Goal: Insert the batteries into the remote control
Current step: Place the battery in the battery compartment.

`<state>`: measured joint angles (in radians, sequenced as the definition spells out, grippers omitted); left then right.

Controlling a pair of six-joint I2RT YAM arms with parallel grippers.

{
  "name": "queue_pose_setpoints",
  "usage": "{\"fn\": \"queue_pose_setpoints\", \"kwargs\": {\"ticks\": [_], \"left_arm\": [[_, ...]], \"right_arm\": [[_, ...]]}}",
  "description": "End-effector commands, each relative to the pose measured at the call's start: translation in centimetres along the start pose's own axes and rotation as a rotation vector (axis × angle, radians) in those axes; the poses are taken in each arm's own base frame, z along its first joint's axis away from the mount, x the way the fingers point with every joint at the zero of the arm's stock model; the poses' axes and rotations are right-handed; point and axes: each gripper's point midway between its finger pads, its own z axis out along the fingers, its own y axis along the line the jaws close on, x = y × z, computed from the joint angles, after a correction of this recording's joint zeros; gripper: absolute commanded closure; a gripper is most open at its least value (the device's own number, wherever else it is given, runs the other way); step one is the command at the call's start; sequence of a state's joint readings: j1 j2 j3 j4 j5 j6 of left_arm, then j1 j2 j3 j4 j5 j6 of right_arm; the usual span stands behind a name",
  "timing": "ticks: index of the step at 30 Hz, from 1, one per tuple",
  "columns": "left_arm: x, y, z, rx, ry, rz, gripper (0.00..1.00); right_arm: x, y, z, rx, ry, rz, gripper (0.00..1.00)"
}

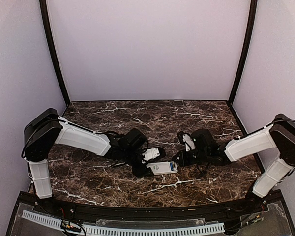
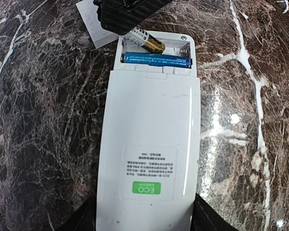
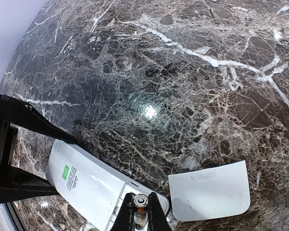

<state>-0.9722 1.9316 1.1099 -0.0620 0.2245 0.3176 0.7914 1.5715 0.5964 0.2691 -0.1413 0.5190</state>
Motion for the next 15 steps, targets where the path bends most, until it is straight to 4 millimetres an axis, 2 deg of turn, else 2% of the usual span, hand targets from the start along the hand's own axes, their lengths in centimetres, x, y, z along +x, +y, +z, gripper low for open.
{"fn": "queue_pose_setpoints", "kwargs": {"ticks": [1, 7, 15], "left_arm": [[2.6, -0.6, 0.7, 0.03, 0.094, -0.04, 0.39], [2.6, -0.7, 1.0, 0.04, 0.101, -0.042, 0.43], [2.8, -0.9, 1.4, 0.057, 0.116, -0.045, 0.51]], "right_arm": [[1.2, -0.8, 0.3, 0.019, 0.03, 0.008, 1.0], [3.4, -0.9, 0.5, 0.016, 0.12, 0.004, 1.0], [4.3, -0.9, 0.0, 0.026, 0.173, 0.005, 0.99]]}}
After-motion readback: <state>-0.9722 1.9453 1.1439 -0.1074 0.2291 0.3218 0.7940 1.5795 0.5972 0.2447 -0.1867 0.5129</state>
